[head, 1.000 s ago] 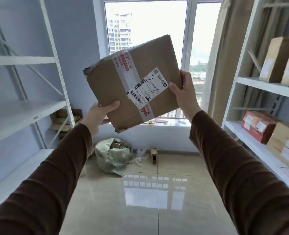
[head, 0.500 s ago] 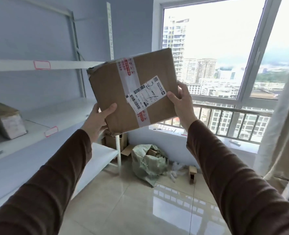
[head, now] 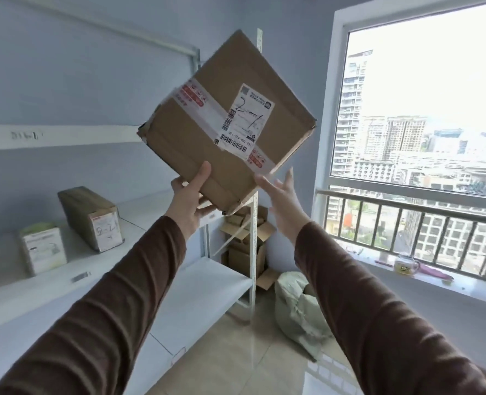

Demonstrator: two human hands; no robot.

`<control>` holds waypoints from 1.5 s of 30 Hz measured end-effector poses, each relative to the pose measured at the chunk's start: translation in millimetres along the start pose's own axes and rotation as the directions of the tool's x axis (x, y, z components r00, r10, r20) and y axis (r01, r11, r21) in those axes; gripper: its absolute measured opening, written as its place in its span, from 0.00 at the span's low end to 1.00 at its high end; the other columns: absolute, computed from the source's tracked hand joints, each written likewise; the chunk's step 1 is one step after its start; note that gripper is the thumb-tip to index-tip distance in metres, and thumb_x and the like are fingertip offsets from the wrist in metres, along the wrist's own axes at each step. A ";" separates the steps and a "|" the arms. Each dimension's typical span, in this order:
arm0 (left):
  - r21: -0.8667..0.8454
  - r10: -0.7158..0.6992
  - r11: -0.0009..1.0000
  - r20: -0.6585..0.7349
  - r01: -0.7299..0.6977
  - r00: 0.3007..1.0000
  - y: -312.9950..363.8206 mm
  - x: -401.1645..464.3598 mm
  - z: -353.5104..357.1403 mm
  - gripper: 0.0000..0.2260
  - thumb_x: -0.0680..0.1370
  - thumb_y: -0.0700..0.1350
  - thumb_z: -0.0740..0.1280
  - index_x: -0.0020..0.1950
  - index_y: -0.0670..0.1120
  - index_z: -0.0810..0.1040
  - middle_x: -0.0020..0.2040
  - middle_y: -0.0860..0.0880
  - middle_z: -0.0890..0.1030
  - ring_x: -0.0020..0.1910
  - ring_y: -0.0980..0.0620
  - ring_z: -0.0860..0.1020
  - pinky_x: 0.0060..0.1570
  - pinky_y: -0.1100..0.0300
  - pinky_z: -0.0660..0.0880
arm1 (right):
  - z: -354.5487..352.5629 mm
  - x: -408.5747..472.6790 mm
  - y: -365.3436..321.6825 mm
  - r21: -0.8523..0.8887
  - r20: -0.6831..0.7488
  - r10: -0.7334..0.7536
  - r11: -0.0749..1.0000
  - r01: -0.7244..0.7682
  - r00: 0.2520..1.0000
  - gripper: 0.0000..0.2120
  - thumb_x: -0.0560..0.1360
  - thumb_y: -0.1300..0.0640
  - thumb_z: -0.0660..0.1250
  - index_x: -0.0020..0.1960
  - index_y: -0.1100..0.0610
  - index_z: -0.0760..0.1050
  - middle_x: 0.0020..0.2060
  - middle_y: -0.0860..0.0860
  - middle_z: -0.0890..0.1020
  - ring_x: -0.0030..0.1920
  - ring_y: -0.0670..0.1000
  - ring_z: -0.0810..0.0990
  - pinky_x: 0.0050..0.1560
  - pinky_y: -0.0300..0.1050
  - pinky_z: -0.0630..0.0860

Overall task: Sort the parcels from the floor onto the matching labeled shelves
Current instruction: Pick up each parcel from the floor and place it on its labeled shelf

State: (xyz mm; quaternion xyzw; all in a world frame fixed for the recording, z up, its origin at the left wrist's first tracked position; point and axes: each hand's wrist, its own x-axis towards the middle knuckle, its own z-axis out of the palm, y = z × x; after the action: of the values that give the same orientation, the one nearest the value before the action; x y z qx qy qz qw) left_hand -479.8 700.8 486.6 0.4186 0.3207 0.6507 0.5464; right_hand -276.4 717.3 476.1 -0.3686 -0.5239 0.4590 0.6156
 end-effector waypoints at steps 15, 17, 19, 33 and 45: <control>0.321 0.522 0.834 -0.197 -0.448 0.830 115.6 91.7 -122.8 0.47 0.73 0.55 0.78 0.83 0.55 0.51 0.81 0.53 0.63 0.76 0.55 0.67 0.75 0.54 0.61 | 144.5 165.2 -2.0 0.220 0.330 -0.178 0.970 0.107 0.927 0.33 0.76 0.59 0.75 0.75 0.47 0.63 0.66 0.50 0.80 0.63 0.55 0.82 0.53 0.61 0.84; 0.436 0.606 0.757 -0.194 -0.486 0.771 140.3 95.2 -139.1 0.47 0.75 0.48 0.78 0.83 0.56 0.49 0.83 0.51 0.59 0.77 0.55 0.66 0.74 0.55 0.62 | 169.3 184.2 -5.6 0.240 0.361 -0.192 0.965 0.108 0.913 0.35 0.76 0.58 0.76 0.76 0.48 0.62 0.65 0.51 0.81 0.62 0.54 0.83 0.51 0.57 0.84; 0.545 0.660 0.674 -0.141 -0.499 0.738 162.2 100.3 -155.8 0.42 0.74 0.47 0.78 0.82 0.53 0.58 0.77 0.53 0.71 0.72 0.58 0.73 0.75 0.52 0.66 | 198.3 199.5 -9.1 0.238 0.372 -0.195 0.965 0.110 0.908 0.35 0.76 0.58 0.76 0.75 0.50 0.60 0.65 0.53 0.81 0.61 0.55 0.83 0.51 0.58 0.84; 0.933 0.668 0.330 -0.122 -0.145 0.734 296.9 112.7 -257.7 0.41 0.75 0.49 0.77 0.81 0.49 0.56 0.65 0.57 0.73 0.60 0.55 0.74 0.60 0.63 0.68 | 385.5 259.5 -31.6 0.157 0.326 -0.333 0.942 0.297 0.885 0.27 0.78 0.51 0.73 0.74 0.50 0.67 0.63 0.48 0.79 0.57 0.50 0.82 0.44 0.44 0.83; 0.968 0.632 0.130 -0.247 0.214 0.735 322.4 155.4 -296.6 0.39 0.72 0.53 0.80 0.70 0.41 0.57 0.57 0.45 0.75 0.52 0.44 0.76 0.51 0.51 0.74 | 442.9 321.2 1.3 -0.023 0.432 -0.324 0.929 0.369 0.842 0.26 0.80 0.52 0.71 0.75 0.53 0.68 0.63 0.49 0.77 0.61 0.54 0.79 0.60 0.55 0.82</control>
State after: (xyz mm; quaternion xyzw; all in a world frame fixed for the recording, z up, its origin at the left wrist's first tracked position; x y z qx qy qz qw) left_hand -896.1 801.3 667.1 0.4681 0.7492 0.4566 -0.1055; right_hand -702.6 1011.2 652.8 -0.1919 -0.7254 0.3803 0.5407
